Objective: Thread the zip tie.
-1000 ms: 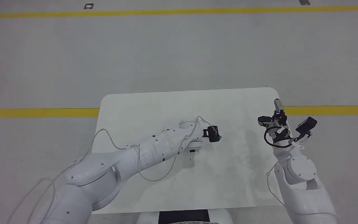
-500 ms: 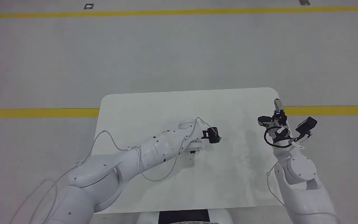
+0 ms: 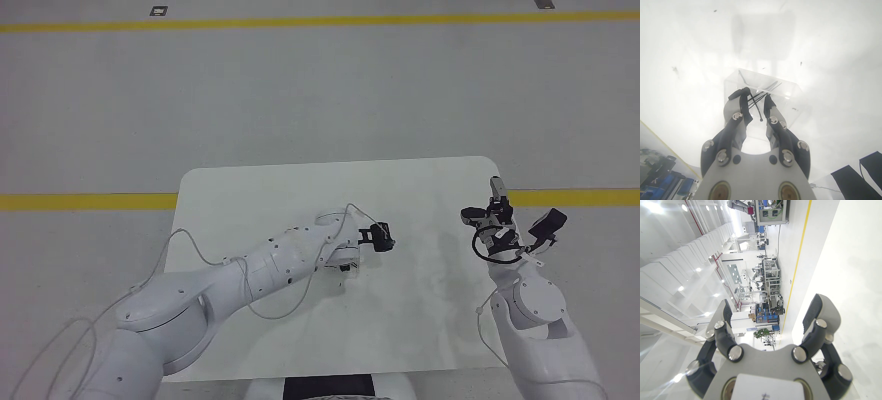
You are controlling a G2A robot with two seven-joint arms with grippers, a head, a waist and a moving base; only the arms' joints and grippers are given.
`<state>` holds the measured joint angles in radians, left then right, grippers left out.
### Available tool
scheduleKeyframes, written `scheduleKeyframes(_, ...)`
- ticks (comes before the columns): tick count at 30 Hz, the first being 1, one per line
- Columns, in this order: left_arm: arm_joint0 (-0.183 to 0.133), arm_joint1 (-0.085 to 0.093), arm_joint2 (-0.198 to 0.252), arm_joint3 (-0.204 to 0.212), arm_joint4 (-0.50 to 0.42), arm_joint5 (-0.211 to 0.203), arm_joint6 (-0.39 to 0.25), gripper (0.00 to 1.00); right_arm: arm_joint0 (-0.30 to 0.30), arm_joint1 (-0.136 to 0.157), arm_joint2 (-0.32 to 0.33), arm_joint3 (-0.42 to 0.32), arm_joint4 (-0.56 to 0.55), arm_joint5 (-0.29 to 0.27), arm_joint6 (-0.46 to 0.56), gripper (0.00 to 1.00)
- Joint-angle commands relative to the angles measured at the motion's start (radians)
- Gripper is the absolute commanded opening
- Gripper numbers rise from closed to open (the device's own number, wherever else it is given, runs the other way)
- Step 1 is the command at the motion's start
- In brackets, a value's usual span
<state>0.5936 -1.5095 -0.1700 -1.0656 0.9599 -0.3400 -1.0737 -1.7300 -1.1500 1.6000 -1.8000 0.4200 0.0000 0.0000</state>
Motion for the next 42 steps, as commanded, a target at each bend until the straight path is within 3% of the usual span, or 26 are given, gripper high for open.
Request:
scheduleKeyframes(1, 0.001, 0.004, 0.000, 0.000, 0.004, 0.000, -0.002, 0.22, 0.000, 0.000, 0.000, 0.000, 0.000, 0.000, 0.000, 1.00)
scheduleKeyframes(5, 0.007, 0.006, 0.000, 0.000, 0.009, 0.000, 0.004, 0.24, 0.000, 0.000, 0.000, 0.000, 0.000, 0.000, 0.000, 1.00)
scheduleKeyframes(13, 0.001, 0.003, 0.000, 0.035, -0.020, 0.000, 0.081, 0.31, 0.000, 0.000, 0.000, 0.000, 0.000, 0.000, 0.000, 1.00)
scheduleKeyframes(19, -0.006, 0.004, 0.000, 0.032, -0.025, 0.000, 0.084, 0.33, 0.000, 0.000, 0.000, 0.000, 0.000, 0.000, 0.000, 1.00)
scheduleKeyframes(32, -0.010, 0.029, 0.000, 0.035, -0.116, 0.000, 0.167, 0.36, 0.000, 0.000, 0.000, 0.000, 0.000, 0.000, 0.000, 1.00)
scheduleKeyframes(38, -0.008, 0.046, 0.000, -0.006, -0.166, 0.000, 0.166, 0.36, 0.000, 0.000, 0.000, 0.000, 0.000, 0.000, 0.000, 1.00)
scheduleKeyframes(42, -0.007, 0.058, 0.000, -0.044, -0.204, 0.000, 0.113, 0.38, 0.000, 0.000, 0.000, 0.000, 0.000, 0.000, 0.000, 1.00)
